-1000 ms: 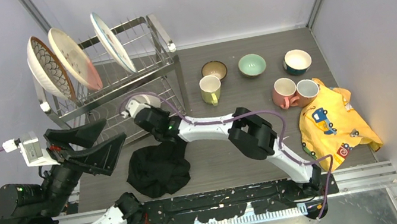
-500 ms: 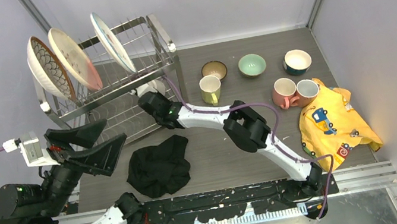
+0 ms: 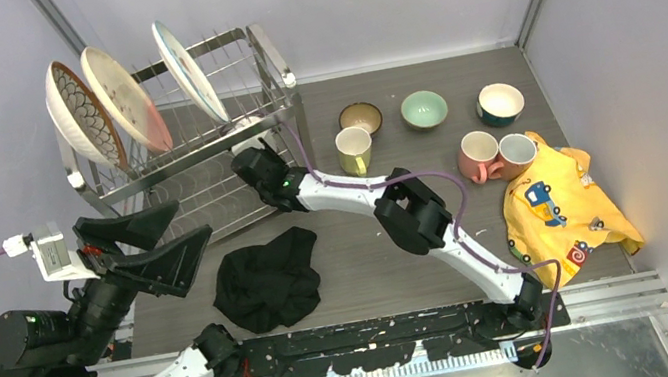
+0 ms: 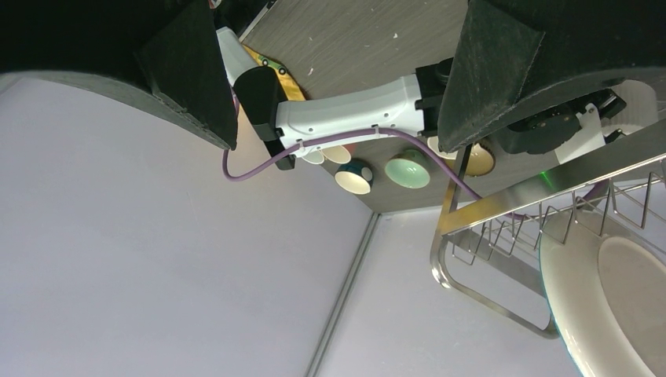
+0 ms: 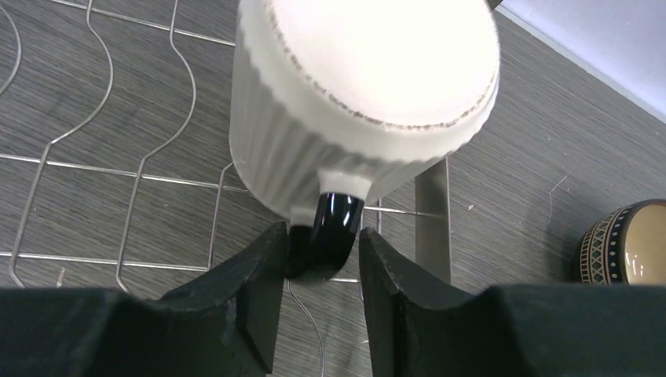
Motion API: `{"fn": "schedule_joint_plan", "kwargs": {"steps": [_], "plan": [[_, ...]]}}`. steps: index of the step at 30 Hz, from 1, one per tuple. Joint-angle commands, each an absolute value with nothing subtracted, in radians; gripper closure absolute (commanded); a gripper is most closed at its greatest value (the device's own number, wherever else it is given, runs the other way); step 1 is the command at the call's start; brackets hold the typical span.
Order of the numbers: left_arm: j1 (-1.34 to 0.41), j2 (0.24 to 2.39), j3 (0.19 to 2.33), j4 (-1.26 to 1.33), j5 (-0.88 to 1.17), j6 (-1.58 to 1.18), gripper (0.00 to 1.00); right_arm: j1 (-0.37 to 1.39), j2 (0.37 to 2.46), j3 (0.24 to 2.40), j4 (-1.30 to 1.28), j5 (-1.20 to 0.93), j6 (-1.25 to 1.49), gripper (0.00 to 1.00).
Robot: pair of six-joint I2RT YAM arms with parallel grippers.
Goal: Load the mixed dishes into the dish rack
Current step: Turn the cup upside down in the dish rack.
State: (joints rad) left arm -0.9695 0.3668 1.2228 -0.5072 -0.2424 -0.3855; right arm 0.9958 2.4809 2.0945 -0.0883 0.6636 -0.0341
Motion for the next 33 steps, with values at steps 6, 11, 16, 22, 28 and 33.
{"fn": "schedule_joint_plan", "kwargs": {"steps": [6, 11, 16, 22, 28, 33], "plan": [[-0.974, 0.376, 1.237, -0.495, -0.232, -0.387, 0.00, 0.999, 2.412, 2.075, -0.005, 0.680, -0.016, 0.54], [-0.974, 0.372, 1.227, -0.485, -0.230, -0.388, 0.00, 1.009, 2.417, 2.062, -0.004, 0.698, -0.039, 0.65], [-0.974, 0.376, 1.217, -0.482, -0.229, -0.396, 0.01, 1.004, 2.468, 2.114, 0.028, 0.726, -0.069, 0.69], [-0.974, 0.377, 1.199, -0.467, -0.225, -0.400, 0.01, 0.998, 2.522, 2.186, 0.022, 0.800, -0.071, 0.72], [-0.974, 0.388, 1.190, -0.456, -0.212, -0.408, 0.01, 0.983, 2.559, 2.227, 0.008, 0.817, -0.050, 0.71], [-0.974, 0.393, 1.181, -0.451, -0.207, -0.412, 0.01, 0.973, 2.576, 2.262, -0.034, 0.821, -0.029, 0.71]]}}
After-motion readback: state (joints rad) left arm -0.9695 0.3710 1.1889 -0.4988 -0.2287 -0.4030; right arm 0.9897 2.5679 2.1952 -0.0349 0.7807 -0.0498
